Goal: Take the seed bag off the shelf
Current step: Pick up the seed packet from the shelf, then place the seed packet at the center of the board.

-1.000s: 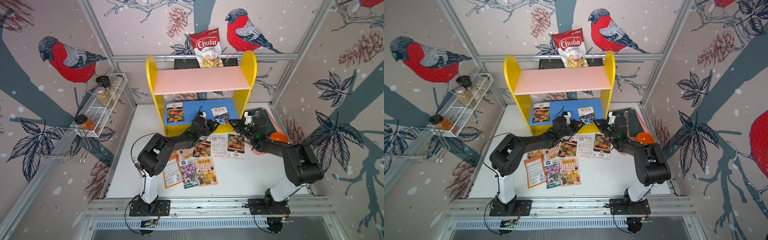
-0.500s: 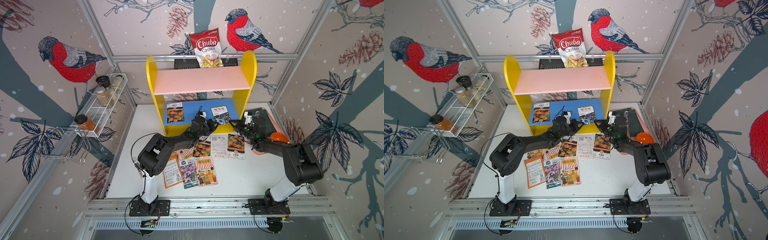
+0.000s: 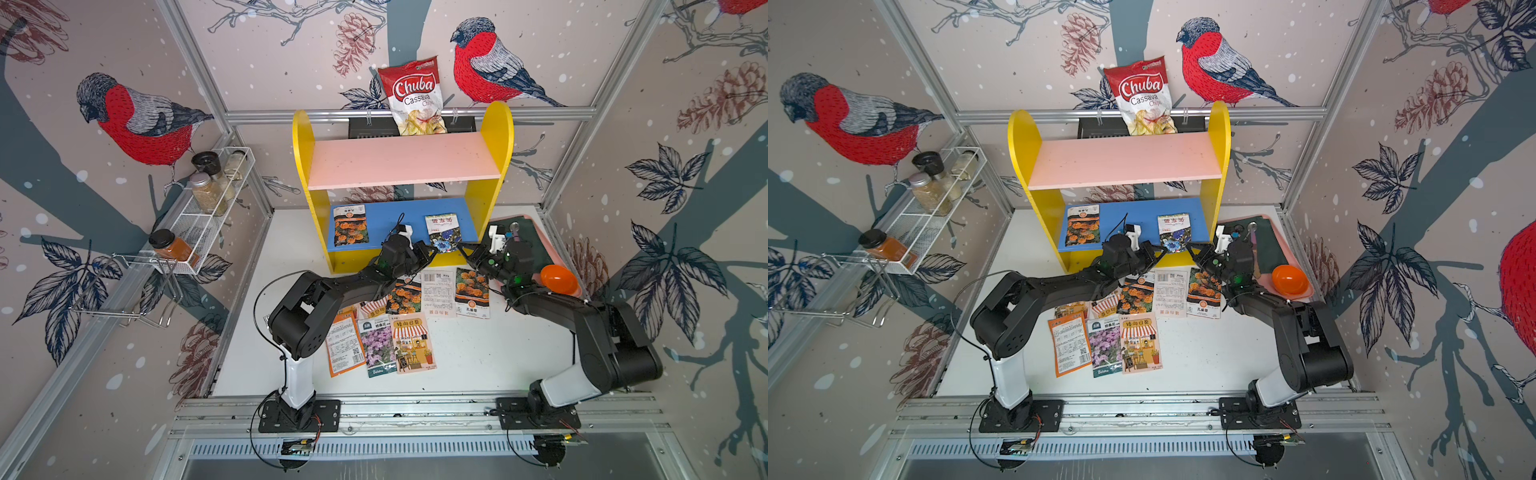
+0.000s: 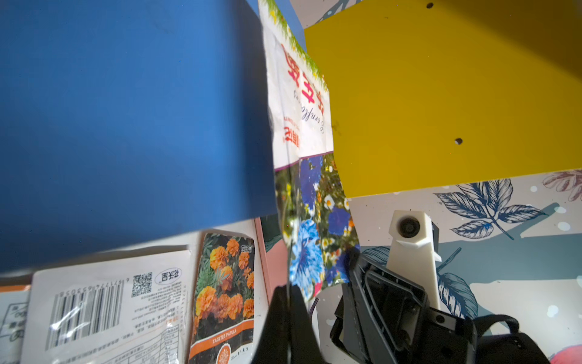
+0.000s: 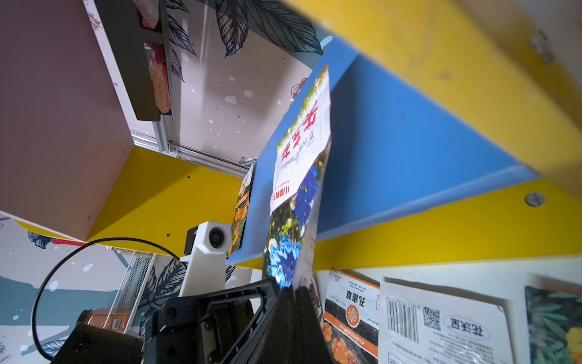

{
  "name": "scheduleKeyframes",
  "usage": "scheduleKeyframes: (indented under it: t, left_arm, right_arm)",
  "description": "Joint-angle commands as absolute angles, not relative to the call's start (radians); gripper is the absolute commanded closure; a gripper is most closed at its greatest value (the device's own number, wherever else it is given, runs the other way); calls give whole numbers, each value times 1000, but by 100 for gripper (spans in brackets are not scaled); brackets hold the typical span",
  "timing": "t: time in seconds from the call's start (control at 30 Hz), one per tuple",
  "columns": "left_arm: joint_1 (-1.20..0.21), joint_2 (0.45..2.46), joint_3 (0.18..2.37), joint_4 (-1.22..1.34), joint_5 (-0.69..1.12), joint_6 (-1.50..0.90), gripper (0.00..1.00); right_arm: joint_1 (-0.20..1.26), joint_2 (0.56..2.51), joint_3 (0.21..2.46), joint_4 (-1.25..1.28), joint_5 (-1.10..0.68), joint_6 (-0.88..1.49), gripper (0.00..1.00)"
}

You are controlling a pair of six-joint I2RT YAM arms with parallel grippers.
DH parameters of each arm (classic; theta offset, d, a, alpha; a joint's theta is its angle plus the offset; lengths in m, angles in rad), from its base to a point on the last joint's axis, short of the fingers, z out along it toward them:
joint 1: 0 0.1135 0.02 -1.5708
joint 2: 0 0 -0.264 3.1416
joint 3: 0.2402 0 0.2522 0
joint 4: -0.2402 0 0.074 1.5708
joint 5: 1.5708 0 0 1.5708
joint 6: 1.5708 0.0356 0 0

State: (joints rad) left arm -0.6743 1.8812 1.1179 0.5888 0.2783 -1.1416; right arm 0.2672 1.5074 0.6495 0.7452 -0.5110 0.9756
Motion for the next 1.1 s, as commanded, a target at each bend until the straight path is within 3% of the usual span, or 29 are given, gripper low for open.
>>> scheduleKeyframes:
  t: [0.0, 1.07]
  left_arm:
    - [-694, 1836, 1091, 627, 255, -1103, 100]
    - [-935, 1490, 617, 574, 85, -1179, 100]
  right_arm:
    - [283, 1463, 619, 726, -507, 946, 100]
    - [678, 784, 156, 403, -101, 971, 100]
